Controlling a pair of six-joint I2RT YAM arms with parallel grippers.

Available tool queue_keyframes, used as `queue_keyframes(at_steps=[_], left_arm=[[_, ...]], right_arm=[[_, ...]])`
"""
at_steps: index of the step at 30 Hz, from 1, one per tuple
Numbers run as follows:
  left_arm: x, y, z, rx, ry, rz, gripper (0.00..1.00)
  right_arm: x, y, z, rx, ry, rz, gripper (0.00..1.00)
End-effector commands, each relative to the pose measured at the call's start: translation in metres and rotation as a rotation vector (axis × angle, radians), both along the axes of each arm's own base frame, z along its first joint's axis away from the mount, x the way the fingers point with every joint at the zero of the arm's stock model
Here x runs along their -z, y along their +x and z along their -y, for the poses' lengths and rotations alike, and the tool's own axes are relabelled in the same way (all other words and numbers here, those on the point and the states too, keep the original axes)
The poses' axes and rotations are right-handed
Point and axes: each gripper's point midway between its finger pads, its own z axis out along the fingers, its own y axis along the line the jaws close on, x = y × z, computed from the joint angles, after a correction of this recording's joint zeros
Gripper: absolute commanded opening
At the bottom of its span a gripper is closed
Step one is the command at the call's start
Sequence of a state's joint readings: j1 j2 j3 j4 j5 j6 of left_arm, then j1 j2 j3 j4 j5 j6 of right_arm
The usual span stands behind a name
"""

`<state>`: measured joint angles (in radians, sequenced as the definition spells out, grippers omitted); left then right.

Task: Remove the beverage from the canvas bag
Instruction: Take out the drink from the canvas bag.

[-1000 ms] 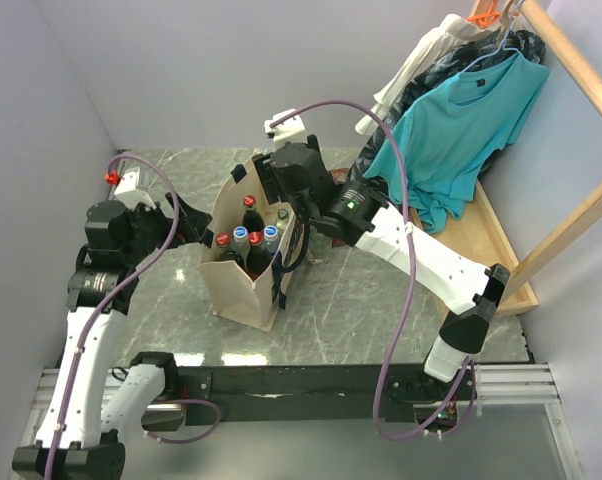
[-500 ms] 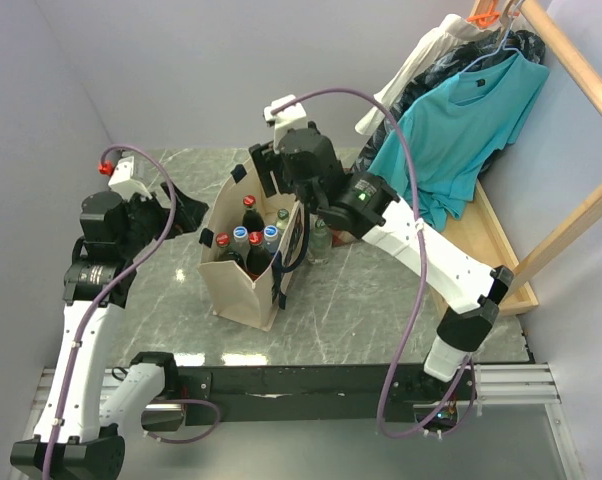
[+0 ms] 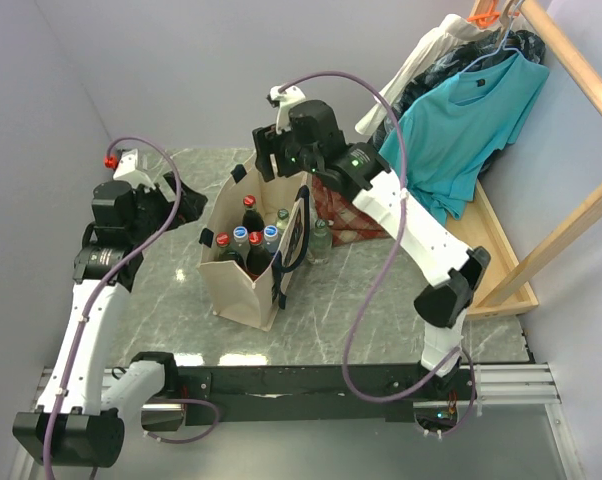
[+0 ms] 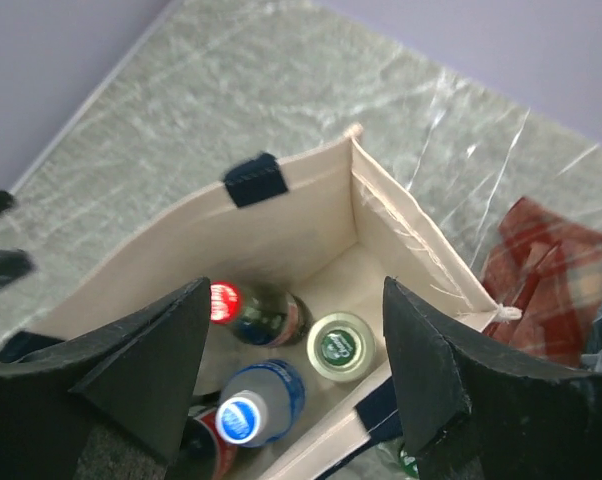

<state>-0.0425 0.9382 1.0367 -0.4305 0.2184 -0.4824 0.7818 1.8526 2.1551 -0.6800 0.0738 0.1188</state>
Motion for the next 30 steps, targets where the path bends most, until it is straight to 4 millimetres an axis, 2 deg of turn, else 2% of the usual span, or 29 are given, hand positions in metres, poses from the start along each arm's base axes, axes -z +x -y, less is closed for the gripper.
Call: queue_keyframes(at_steps=[1, 2, 4, 8, 12, 14, 16, 17, 18, 22, 30], left_arm=[[-0.024, 0.013, -0.011, -0.046, 0.044, 0.075, 0.96], [-0.023, 0.017, -0.012, -0.048, 0.05, 0.068, 0.96], [-0.022, 0.021, -0.011, -0.042, 0.053, 0.062, 0.96], [-0.016, 0.03, -0.006, -0.027, 0.013, 0.053, 0.96], [-0.009, 0.031, 0.006, 0.019, -0.039, 0.04, 0.96], [-0.008, 0.032, 0.006, 0.021, -0.038, 0.039, 0.96], [-0.008, 0.031, 0.005, 0.017, -0.025, 0.042, 0.96], [-0.008, 0.031, 0.006, 0.017, -0.019, 0.043, 0.96], [-0.009, 0.03, 0.006, 0.018, -0.009, 0.046, 0.96], [-0.006, 0.026, 0.006, 0.015, 0.001, 0.042, 0.96], [-0.002, 0.024, 0.007, 0.016, -0.003, 0.04, 0.96]], right_arm=[[0.003, 0.001, -0.009, -0.081, 0.04, -0.063, 0.75], [0.005, 0.002, -0.01, -0.085, 0.044, -0.075, 0.75], [0.024, 0.011, -0.011, -0.076, 0.025, -0.117, 0.74], [0.04, 0.012, -0.011, -0.062, 0.008, -0.163, 0.73], [0.054, 0.014, -0.001, -0.003, -0.019, -0.206, 0.73], [0.066, 0.011, 0.005, 0.018, -0.035, -0.239, 0.72], [0.063, 0.008, 0.011, 0.04, -0.024, -0.228, 0.72], [0.074, 0.005, 0.014, 0.05, -0.038, -0.252, 0.73], [0.073, 0.004, 0.018, 0.057, -0.037, -0.252, 0.73], [0.094, -0.003, 0.03, 0.098, -0.096, -0.304, 0.72], [0.092, 0.002, 0.051, 0.205, -0.13, -0.275, 0.72]])
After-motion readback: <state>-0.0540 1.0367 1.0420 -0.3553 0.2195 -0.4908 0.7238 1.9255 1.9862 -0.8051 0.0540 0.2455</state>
